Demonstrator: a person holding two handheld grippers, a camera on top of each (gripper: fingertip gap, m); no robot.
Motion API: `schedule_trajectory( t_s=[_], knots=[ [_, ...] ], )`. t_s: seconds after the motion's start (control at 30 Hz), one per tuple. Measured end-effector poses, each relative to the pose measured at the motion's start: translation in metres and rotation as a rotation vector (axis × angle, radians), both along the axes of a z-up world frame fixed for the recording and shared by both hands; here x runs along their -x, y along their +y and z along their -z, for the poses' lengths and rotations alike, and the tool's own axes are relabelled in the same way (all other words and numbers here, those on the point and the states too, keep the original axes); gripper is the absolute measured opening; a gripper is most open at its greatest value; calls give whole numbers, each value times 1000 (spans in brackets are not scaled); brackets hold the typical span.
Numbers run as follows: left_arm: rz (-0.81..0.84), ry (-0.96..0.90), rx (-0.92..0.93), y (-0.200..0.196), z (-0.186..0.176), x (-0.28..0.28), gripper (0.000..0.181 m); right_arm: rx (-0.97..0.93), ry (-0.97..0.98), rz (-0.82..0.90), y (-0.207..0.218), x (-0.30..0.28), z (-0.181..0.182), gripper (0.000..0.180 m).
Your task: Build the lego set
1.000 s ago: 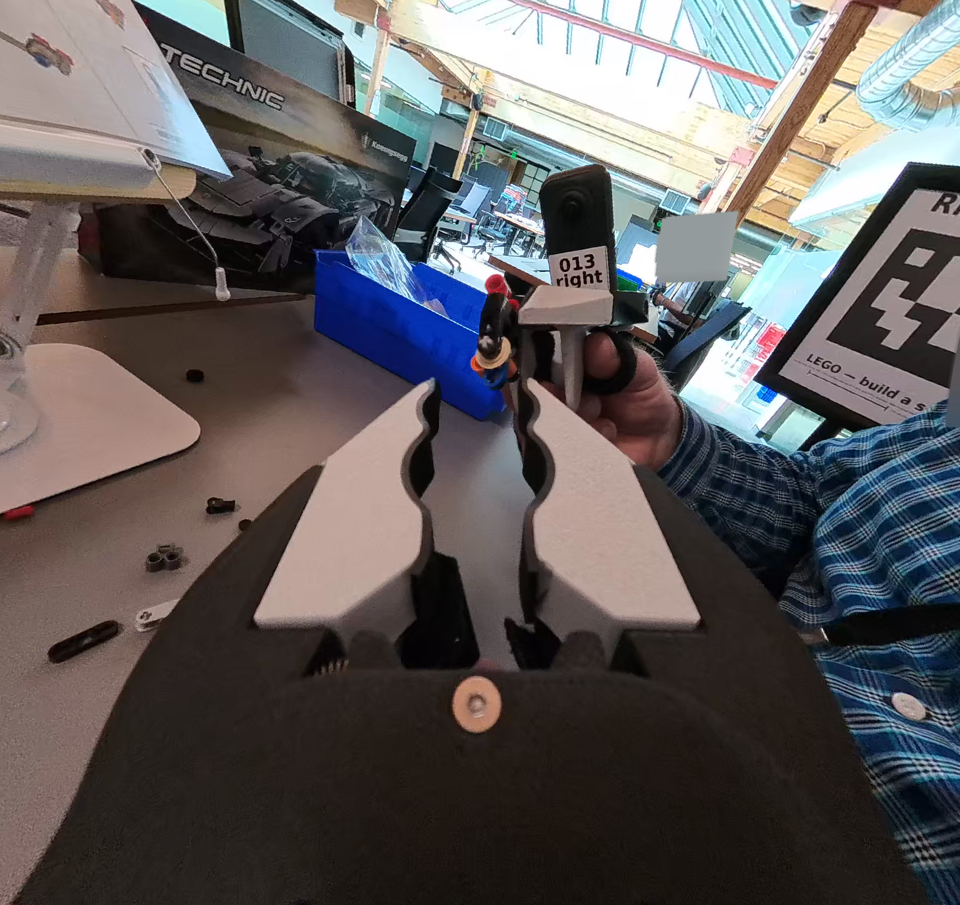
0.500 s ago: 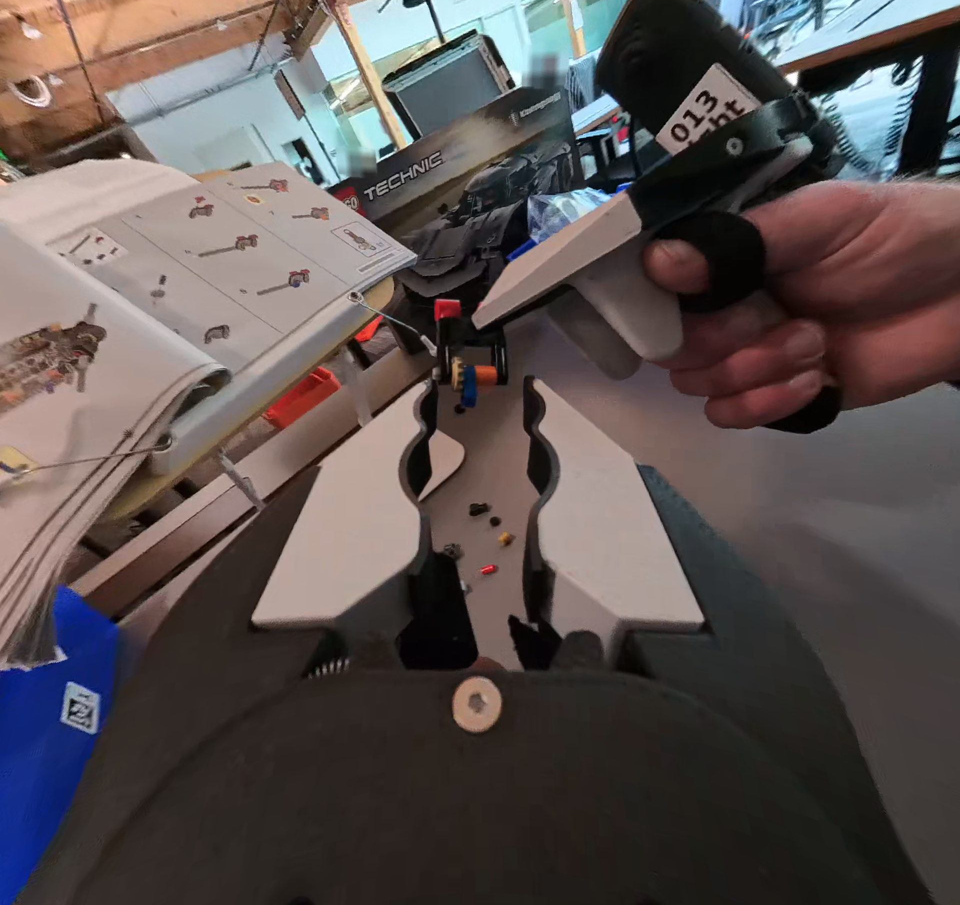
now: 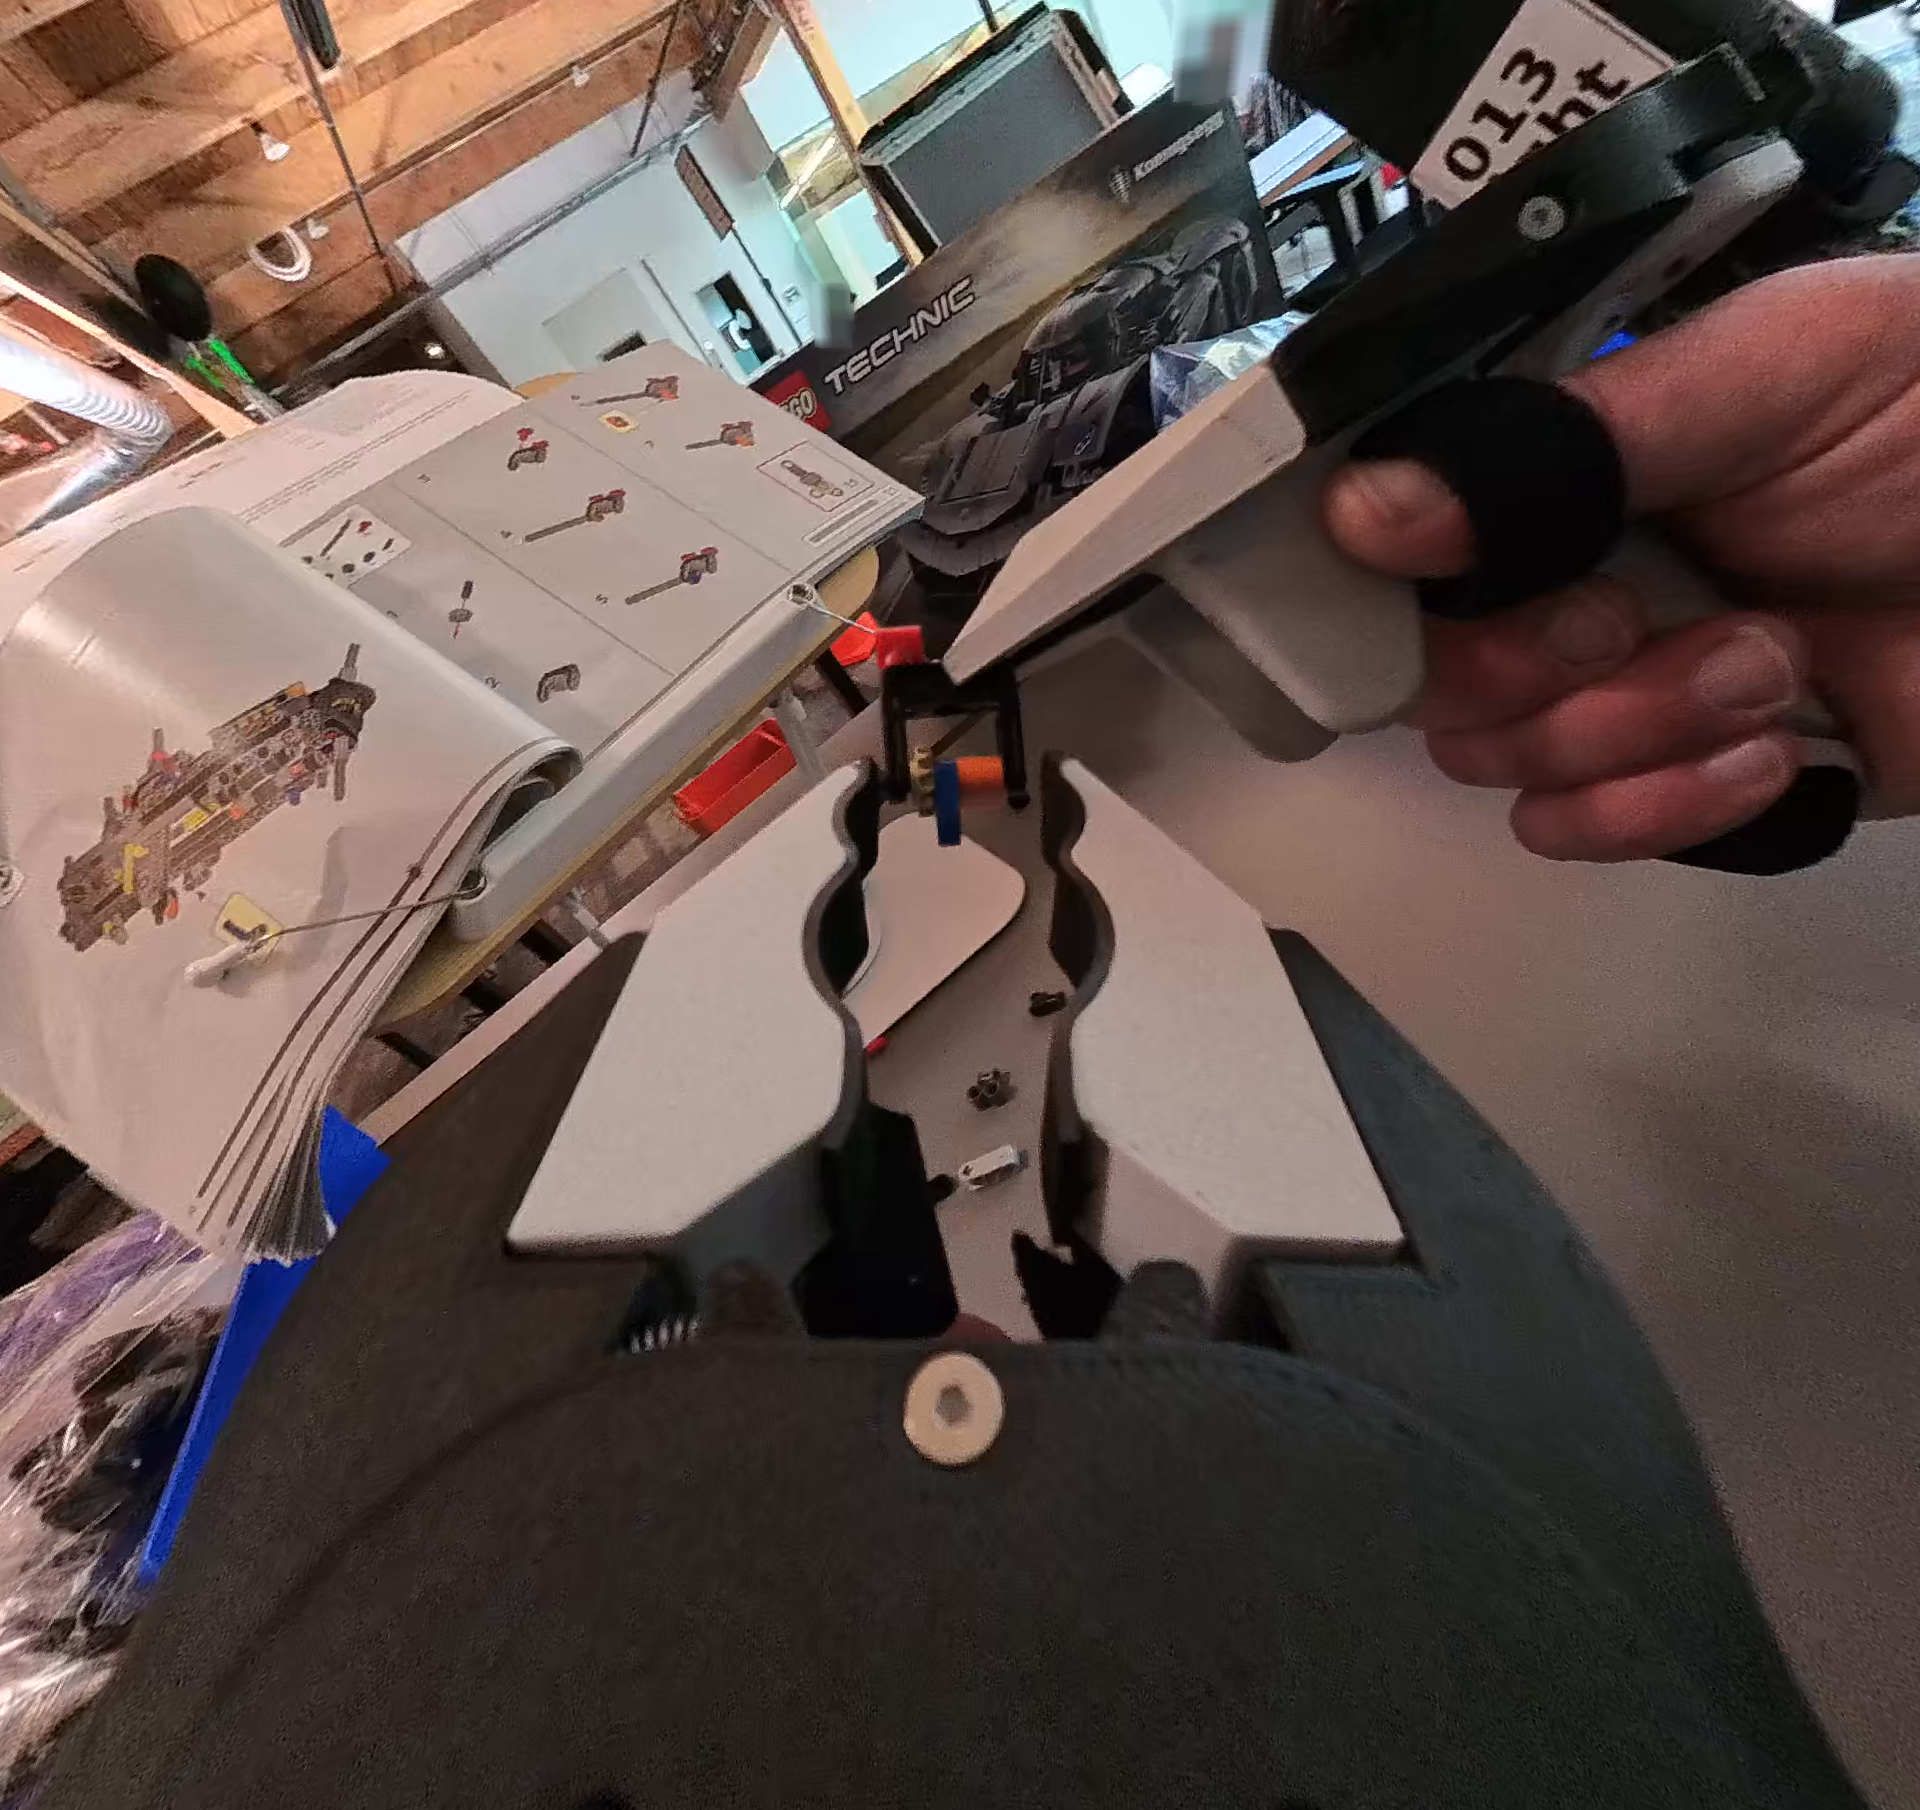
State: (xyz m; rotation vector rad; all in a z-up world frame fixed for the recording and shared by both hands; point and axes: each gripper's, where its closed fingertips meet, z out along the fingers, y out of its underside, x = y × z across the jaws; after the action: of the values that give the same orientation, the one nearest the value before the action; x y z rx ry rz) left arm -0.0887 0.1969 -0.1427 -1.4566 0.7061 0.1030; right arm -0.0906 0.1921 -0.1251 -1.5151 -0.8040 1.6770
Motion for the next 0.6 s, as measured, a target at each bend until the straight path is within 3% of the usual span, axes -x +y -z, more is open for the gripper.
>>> schedule_trajectory(
  t_s=[0.6],
  knots=[
    [-18,63,11,-2,-1,-2,23,32,47,45,1,-2,-3,4]
  ],
)
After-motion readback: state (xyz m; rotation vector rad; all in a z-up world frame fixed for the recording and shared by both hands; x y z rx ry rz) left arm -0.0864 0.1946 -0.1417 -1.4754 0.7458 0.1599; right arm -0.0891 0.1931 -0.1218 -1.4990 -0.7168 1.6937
